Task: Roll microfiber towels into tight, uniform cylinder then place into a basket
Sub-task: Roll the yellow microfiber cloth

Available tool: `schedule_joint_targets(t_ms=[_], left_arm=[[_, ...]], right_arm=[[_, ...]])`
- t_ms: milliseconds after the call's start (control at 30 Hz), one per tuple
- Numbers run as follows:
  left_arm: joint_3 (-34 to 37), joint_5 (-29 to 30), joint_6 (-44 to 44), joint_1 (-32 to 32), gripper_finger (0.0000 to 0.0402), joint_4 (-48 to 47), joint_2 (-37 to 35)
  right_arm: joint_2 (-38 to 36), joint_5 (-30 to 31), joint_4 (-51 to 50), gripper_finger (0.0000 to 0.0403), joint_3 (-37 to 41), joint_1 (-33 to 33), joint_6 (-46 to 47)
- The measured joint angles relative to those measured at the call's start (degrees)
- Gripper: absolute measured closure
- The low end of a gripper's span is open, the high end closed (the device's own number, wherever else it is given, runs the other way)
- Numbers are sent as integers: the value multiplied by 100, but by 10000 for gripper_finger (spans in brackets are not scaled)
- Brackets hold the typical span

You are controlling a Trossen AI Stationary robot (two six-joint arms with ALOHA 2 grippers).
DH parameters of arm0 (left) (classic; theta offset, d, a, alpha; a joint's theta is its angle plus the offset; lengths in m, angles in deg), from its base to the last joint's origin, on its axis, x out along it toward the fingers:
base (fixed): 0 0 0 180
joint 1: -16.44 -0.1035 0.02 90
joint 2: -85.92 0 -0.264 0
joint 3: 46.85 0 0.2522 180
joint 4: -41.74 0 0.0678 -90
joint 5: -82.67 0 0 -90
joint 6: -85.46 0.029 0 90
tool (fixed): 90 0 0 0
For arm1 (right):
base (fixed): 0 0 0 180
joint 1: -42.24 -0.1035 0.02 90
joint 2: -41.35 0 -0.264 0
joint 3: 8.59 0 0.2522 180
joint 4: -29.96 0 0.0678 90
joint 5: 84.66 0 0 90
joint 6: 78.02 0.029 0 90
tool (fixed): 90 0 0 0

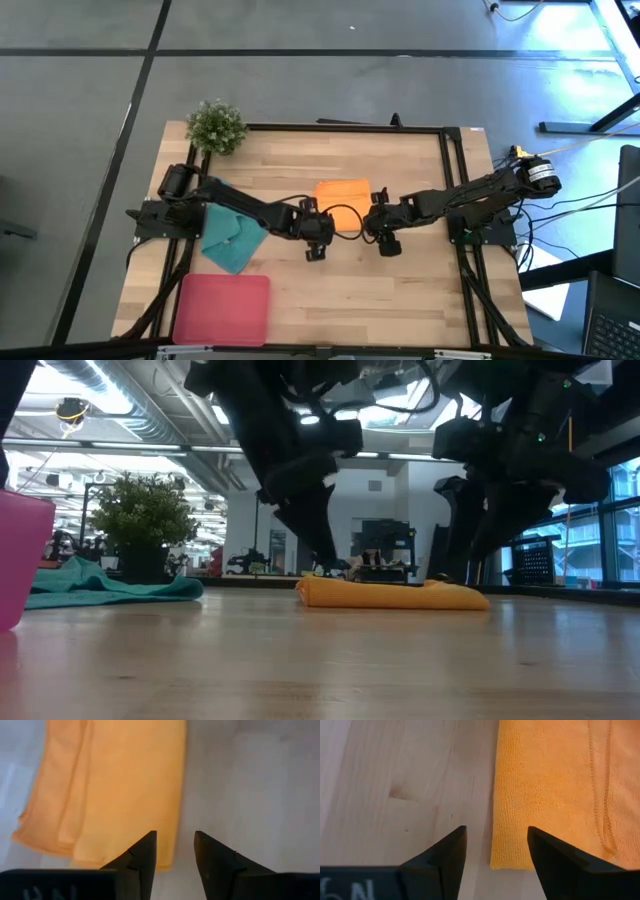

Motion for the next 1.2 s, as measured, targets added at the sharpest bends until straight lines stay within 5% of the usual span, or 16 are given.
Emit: schedule_joint_targets(t_ms=[333, 600, 1200], left_arm=[[12, 99, 172, -66, 276, -42, 201], [2, 134, 582, -93, 276, 153, 338], [-15, -105, 561, -140, 293, 141, 684]], right_arm=[[431, 9, 248, 193, 4, 4, -263], [776, 570, 412, 193, 7, 47, -485], [1342, 754, 646, 214, -15, 39, 249]])
